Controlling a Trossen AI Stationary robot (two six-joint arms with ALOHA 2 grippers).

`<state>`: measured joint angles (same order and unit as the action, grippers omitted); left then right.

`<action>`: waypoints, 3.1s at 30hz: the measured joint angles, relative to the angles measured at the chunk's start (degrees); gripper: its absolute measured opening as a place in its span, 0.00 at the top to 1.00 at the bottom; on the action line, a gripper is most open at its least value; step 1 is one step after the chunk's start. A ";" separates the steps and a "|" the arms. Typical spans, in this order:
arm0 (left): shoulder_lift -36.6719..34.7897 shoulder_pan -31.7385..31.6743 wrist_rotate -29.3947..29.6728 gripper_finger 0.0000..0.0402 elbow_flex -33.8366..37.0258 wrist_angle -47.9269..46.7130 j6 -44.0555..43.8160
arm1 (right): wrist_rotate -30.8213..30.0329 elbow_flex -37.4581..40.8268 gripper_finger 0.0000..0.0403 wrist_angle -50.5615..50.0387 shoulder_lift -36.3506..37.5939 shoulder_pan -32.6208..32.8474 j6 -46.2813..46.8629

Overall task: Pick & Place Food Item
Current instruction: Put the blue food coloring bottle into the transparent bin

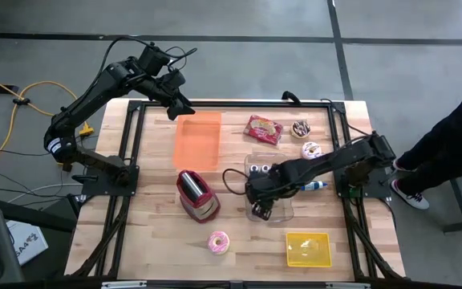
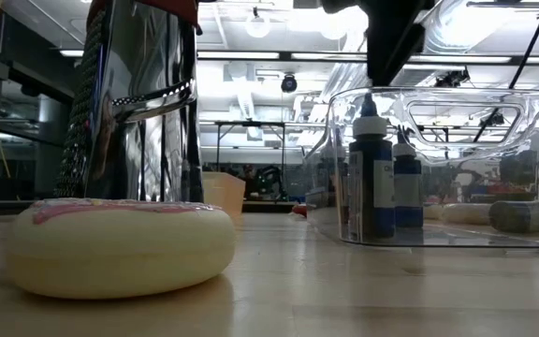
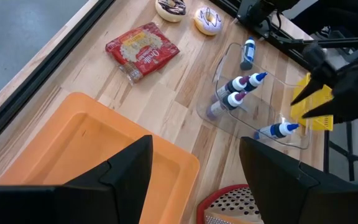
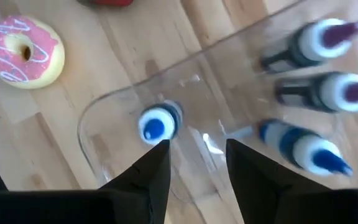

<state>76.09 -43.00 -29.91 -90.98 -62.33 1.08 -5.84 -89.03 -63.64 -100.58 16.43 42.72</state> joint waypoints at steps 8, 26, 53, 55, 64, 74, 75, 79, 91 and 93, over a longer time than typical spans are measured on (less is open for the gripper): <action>0.00 0.01 0.00 0.42 -0.01 -0.01 0.00 | -5.85 -0.02 0.65 -10.54 5.62 3.62 6.94; 0.00 0.00 0.00 0.42 -0.01 0.00 0.00 | -12.10 9.71 0.65 -11.43 9.89 12.97 16.20; 0.00 0.00 0.00 0.42 0.00 0.00 0.00 | -7.61 40.33 0.65 -0.88 28.89 20.11 29.04; 0.00 0.02 0.00 0.42 0.00 -0.02 0.00 | -7.54 41.62 0.65 -0.65 28.92 20.10 28.01; 0.00 0.01 0.00 0.42 0.00 -0.01 0.00 | -7.61 42.60 0.65 -0.42 28.94 18.03 21.03; 0.00 0.02 0.00 0.42 0.00 -0.01 0.00 | -7.72 42.61 0.65 0.71 28.94 16.44 16.53; 0.00 0.02 0.00 0.42 -0.02 0.00 0.00 | -7.84 42.82 0.65 0.75 28.94 16.11 16.31; 0.00 0.01 0.00 0.42 0.00 -0.01 -0.02 | -7.83 45.28 0.65 1.13 28.94 14.55 15.89; 0.00 0.01 0.00 0.42 0.00 0.00 0.00 | -12.24 48.17 0.65 3.16 28.92 13.42 12.35; 0.00 0.02 0.00 0.42 -0.02 -0.02 0.00 | -12.25 48.36 0.64 3.18 28.92 13.42 11.54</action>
<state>76.09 -42.98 -29.91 -91.00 -62.34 1.08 -18.10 -40.67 -60.46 -71.66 29.85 54.25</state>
